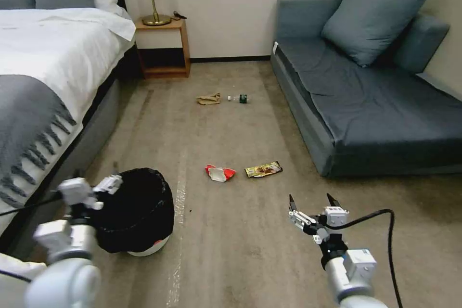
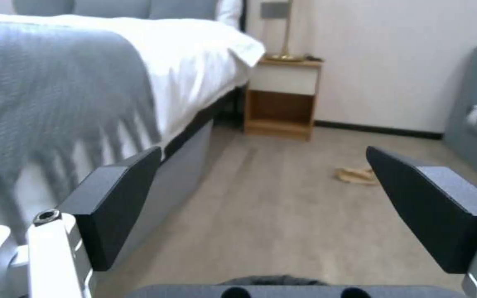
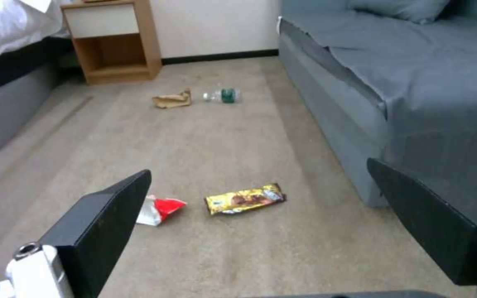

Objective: Pick up the trash bin, then pick up the garbage on the floor and place it into the trash bin.

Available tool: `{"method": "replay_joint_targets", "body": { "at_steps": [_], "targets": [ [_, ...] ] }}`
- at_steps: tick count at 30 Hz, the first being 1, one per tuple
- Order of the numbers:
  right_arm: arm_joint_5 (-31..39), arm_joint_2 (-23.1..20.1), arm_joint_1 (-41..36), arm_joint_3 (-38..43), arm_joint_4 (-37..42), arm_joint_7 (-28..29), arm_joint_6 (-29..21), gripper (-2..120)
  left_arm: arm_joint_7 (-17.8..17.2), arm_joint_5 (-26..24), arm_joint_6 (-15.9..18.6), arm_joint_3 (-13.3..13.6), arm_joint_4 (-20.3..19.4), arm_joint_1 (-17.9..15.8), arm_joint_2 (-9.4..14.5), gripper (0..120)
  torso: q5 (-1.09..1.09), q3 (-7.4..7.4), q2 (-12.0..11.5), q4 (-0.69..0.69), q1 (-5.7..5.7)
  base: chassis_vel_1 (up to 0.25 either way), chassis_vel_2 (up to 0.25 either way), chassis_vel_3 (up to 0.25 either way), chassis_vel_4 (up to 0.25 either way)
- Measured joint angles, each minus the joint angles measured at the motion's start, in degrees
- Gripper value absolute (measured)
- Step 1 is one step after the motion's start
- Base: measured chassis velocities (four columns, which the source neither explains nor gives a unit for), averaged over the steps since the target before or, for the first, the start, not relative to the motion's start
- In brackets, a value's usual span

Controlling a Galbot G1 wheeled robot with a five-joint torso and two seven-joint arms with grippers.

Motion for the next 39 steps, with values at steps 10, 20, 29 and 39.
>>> {"method": "replay_joint_targets", "body": {
  "at_steps": [10,20,29,39],
  "targets": [
    [0.3,0.0,1.2,-0.1,-1.8,-1.0,1.8,100,-0.5,-1.6,-0.9,-0.5,1.3,0.9,1.8,94,0.01,0.0,0.0,0.01,0.0,0.0,0.0,0.0,0.0],
    [1.0,-1.2,1.9,0.2,-3.2,-1.0,3.8,100,-4.1,-3.8,5.9,-1.1,6.5,-1.4,3.5,94,0.01,0.01,0.0,0.02,0.0,0.0,0.0,0.0,0.0],
    [1.1,-2.6,2.3,0.6,-4.3,-0.8,4.6,100,-9.9,-10.1,17.2,-1.2,9.2,-1.4,5.5,94,0.01,0.01,0.0,0.02,0.01,0.0,0.0,0.0,0.0],
    [1.2,-3.6,3.2,0.6,-4.9,-0.8,4.6,100,-9.5,-12.0,20.2,-0.1,14.3,-3.9,5.0,94,0.02,0.01,0.0,0.01,0.01,0.0,0.0,0.0,0.0]
  ]
}}
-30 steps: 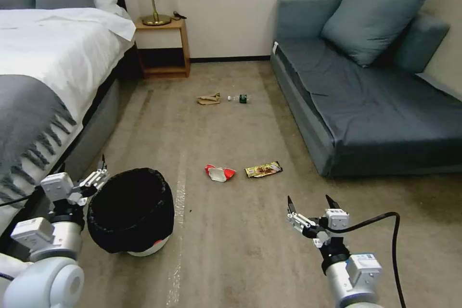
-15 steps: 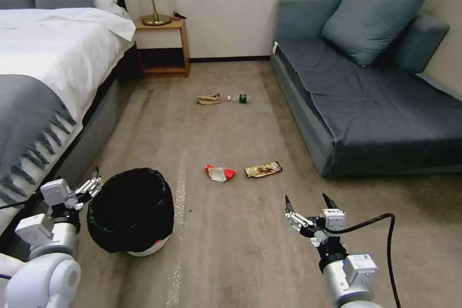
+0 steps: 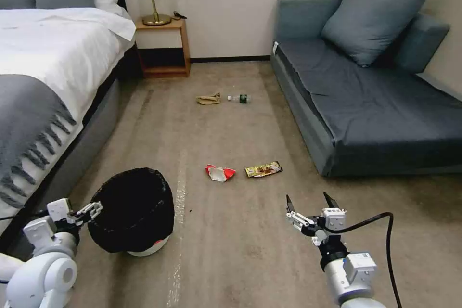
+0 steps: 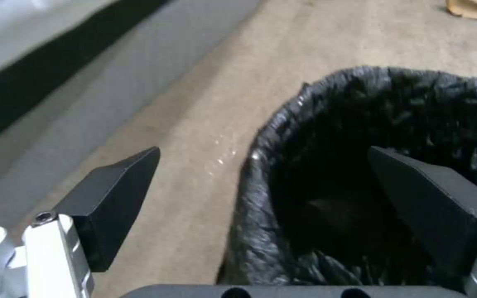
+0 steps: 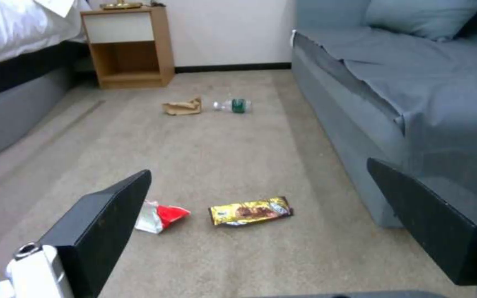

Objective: Pick up the trash bin, then pick up the garbage on the floor and place it into the trash bin.

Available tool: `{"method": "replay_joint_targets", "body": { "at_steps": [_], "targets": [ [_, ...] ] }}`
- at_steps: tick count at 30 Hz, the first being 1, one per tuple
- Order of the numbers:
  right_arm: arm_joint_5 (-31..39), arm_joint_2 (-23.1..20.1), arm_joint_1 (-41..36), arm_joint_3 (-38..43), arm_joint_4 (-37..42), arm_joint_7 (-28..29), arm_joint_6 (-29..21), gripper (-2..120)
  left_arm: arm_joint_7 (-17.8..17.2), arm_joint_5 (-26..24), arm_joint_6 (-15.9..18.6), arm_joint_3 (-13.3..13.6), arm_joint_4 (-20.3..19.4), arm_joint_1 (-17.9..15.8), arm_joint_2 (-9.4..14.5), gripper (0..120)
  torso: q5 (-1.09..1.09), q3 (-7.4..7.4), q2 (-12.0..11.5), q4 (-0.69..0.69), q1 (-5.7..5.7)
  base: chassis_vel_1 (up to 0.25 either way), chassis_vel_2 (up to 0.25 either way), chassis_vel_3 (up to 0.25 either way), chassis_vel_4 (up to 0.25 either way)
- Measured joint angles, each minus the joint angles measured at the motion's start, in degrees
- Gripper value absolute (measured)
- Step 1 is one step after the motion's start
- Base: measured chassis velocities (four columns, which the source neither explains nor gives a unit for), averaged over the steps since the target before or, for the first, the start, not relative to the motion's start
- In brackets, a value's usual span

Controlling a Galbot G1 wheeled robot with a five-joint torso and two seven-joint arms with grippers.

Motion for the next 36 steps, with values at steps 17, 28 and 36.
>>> {"method": "replay_joint_targets", "body": {
  "at_steps": [17,28,36],
  "targets": [
    [-0.4,-1.7,0.7,-0.4,-1.4,0.0,0.3,100,0.6,0.8,-0.2,2.3,7.7,-4.4,-0.1,94,0.0,0.0,0.0,0.0,0.0,0.0,0.0,0.0,0.0],
    [-1.0,-3.1,0.3,-1.3,-0.7,-0.1,0.0,100,1.2,0.7,0.8,3.9,13.1,-7.6,0.7,91,0.06,-0.01,0.0,0.0,0.0,0.0,0.0,0.0,0.0],
    [-1.5,-2.7,0.0,-2.1,-0.5,-0.3,0.4,100,2.0,0.9,1.4,4.1,13.4,-7.6,0.5,66,0.05,-0.01,0.0,0.02,0.0,0.0,0.0,0.0,0.0]
  ]
}}
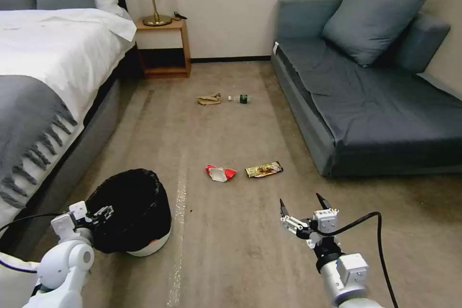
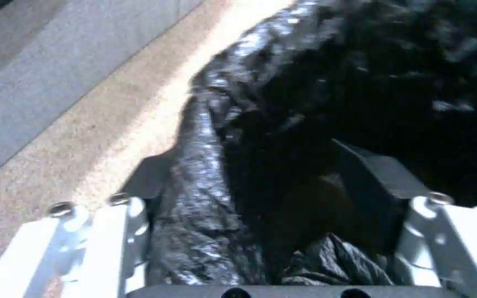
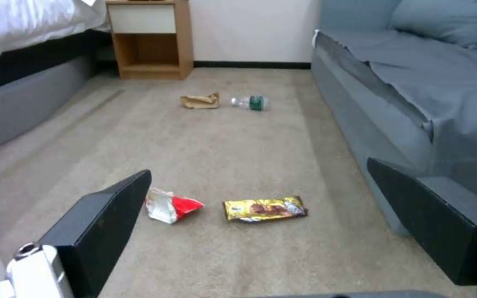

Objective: Pick up the trash bin, then pick up the garbage on the floor and place it into the trash bin.

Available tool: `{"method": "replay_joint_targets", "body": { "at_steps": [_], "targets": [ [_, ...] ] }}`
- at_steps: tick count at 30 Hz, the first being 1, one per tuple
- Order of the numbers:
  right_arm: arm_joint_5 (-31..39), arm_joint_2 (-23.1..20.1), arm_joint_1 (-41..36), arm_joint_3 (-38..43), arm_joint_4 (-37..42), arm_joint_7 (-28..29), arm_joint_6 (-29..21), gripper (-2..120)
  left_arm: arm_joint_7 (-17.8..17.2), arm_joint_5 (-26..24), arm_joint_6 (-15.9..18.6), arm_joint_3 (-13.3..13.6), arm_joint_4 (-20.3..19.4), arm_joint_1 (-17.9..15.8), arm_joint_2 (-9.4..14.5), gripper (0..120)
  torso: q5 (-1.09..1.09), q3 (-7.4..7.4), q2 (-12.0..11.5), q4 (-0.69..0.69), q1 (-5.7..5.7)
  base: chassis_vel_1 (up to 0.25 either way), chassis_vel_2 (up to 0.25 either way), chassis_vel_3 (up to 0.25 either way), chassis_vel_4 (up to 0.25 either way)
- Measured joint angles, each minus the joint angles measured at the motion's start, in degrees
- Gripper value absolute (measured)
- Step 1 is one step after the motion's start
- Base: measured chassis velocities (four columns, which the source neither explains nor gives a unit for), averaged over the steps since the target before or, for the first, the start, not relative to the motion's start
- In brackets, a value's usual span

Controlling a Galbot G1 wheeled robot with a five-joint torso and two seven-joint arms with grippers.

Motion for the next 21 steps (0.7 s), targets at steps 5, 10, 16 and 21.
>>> {"method": "replay_joint_targets", "body": {
  "at_steps": [5,10,16,21],
  "targets": [
    [0.0,0.0,-0.1,-0.2,0.0,-0.1,0.2,100,0.6,0.0,-0.1,-0.3,0.1,0.8,-0.3,46,0.0,0.0,0.0,0.0,0.0,0.0,0.0,0.0,0.0],
    [0.5,0.0,0.0,-0.3,0.4,-0.1,-0.3,100,1.1,0.0,-1.7,-0.6,0.1,1.5,-0.7,29,-0.01,0.0,0.0,-0.01,0.0,0.0,0.0,0.0,0.0],
    [0.7,0.2,-0.2,-0.6,0.6,0.0,-0.5,100,1.0,0.4,-3.6,-1.0,-1.2,2.6,-1.2,17,-0.1,0.01,0.0,-0.03,0.0,0.0,0.0,0.0,0.0],
    [1.1,0.6,-0.9,-0.2,0.7,-2.2,-0.6,100,0.0,2.5,-5.9,-1.0,-3.5,3.9,-1.9,8,-0.18,0.02,0.0,-0.03,0.0,0.0,0.0,0.0,0.0]
  ]
}}
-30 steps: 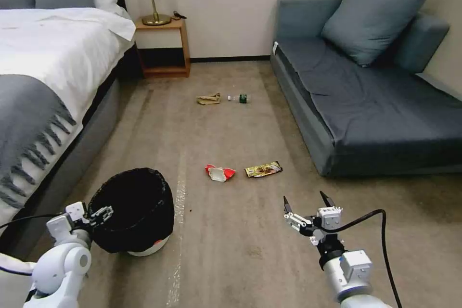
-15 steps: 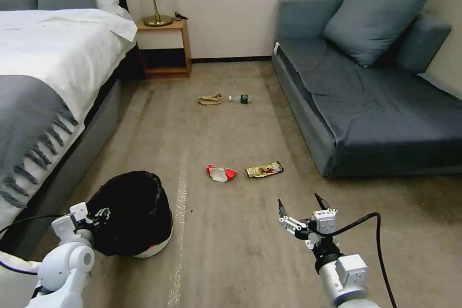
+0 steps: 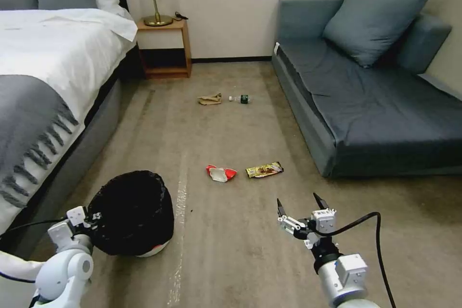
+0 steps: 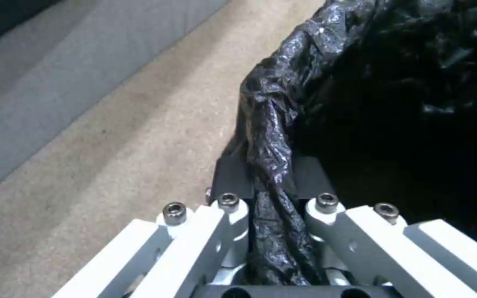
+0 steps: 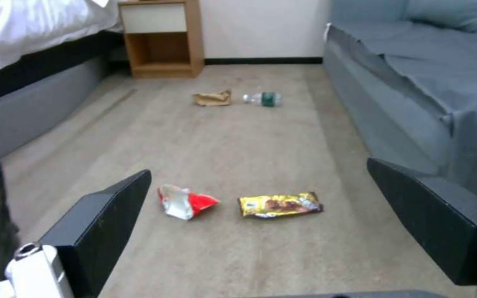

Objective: Pick up the trash bin, then pick up the garbage on the floor and place it into the trash bin.

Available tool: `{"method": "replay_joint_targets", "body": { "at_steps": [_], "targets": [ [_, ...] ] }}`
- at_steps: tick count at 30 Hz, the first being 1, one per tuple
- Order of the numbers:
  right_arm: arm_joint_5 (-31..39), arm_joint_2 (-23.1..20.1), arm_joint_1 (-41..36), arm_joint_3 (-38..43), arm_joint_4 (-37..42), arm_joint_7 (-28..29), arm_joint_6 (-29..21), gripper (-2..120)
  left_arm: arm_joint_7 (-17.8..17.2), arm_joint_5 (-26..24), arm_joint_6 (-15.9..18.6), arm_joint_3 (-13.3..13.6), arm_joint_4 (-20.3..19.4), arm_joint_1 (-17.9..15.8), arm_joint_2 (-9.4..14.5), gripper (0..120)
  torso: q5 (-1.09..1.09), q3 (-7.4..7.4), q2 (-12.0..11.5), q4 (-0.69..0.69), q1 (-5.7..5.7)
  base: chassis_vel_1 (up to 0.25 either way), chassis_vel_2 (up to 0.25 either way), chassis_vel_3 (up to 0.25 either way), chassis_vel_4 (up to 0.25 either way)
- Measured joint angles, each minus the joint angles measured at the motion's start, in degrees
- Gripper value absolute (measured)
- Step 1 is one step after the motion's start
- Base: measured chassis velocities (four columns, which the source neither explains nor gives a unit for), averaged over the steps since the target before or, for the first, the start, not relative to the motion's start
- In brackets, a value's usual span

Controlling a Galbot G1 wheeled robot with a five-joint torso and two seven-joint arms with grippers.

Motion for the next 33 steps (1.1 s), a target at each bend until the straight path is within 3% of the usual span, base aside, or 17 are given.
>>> {"method": "replay_joint_targets", "body": {
  "at_steps": [10,17,21,33],
  "targets": [
    [-0.1,0.9,0.9,-0.7,-0.1,3.1,-1.8,100,-3.9,8.8,-6.7,-1.6,-5.7,3.4,-1.3,7,0.12,-0.01,0.0,0.01,0.0,0.0,0.0,0.0,0.0],
    [1.0,1.3,1.6,-1.5,-0.6,3.0,-1.8,100,-4.4,18.7,-14.9,-2.5,-3.8,5.7,-2.5,7,0.12,-0.01,0.0,0.02,0.0,0.0,0.0,0.0,0.0],
    [1.3,1.4,2.1,-1.7,-1.0,2.8,-1.8,100,-4.4,21.9,-17.2,-2.8,-3.2,6.4,-2.8,7,0.12,-0.01,0.0,0.02,0.0,0.0,0.0,0.0,0.0],
    [3.3,1.5,3.3,-1.5,-2.1,2.0,-1.4,100,-4.4,24.4,-17.8,-2.8,-4.1,6.3,-3.0,7,0.13,-0.01,0.0,0.02,0.0,0.0,0.0,0.0,0.0]
  ]
}}
